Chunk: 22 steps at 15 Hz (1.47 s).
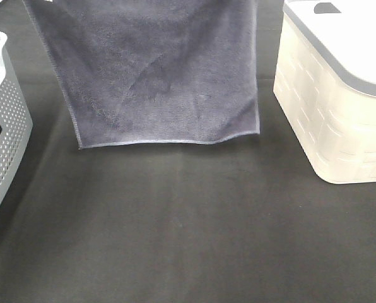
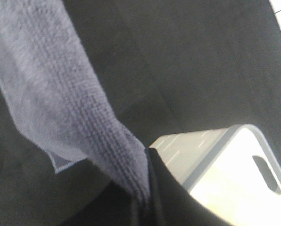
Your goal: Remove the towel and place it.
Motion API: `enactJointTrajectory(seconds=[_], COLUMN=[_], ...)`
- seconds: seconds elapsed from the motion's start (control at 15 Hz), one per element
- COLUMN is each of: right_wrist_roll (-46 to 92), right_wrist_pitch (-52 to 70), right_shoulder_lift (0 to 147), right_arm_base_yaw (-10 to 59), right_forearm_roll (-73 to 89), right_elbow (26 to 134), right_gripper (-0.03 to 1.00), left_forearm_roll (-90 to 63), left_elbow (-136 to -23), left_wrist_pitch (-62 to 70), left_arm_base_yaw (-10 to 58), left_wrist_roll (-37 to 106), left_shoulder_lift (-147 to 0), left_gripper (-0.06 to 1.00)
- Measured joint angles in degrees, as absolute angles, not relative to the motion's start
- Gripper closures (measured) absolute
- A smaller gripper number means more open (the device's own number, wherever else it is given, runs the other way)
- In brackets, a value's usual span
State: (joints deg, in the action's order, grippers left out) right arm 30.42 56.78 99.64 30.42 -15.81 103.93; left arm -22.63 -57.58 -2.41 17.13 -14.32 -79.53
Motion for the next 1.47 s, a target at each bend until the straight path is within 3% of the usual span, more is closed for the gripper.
enactJointTrajectory(seconds=[0.33, 0.67, 0.87, 1.07, 1.27, 1.47], right_wrist_roll=[25.78, 25.44, 25.44, 25.44, 25.44, 25.44], right_wrist_pitch=[42.06, 25.21, 22.17, 21.72, 16.04, 11.86], right_shoulder_lift=[103.36, 107.66, 107.83, 106.63, 99.12, 93.11], right_arm_base_yaw=[27.56, 21.14, 19.60, 19.65, 19.65, 19.65], right_forearm_roll=[-17.93, -17.25, -17.30, -17.30, -17.25, -16.90], right_elbow=[102.96, 102.96, 102.56, 94.42, 75.11, 62.62], right_gripper=[0.95, 0.95, 0.95, 0.95, 0.95, 0.95], left_forearm_roll=[-17.25, -7.51, -2.64, -0.69, -0.46, 0.00], left_elbow=[-60.22, -81.99, -89.21, -80.16, -64.00, -52.25], left_wrist_pitch=[-10.49, -10.83, -10.37, -18.74, -25.38, -27.79], left_arm_base_yaw=[17.07, 17.07, 17.07, 17.36, 20.28, 22.17], left_wrist_roll=[-14.32, -14.27, -13.87, -14.09, -14.27, -13.87], left_shoulder_lift=[-86.29, -100.55, -105.71, -106.23, -103.19, -98.26], left_gripper=[0.94, 0.94, 0.94, 0.94, 0.94, 0.94])
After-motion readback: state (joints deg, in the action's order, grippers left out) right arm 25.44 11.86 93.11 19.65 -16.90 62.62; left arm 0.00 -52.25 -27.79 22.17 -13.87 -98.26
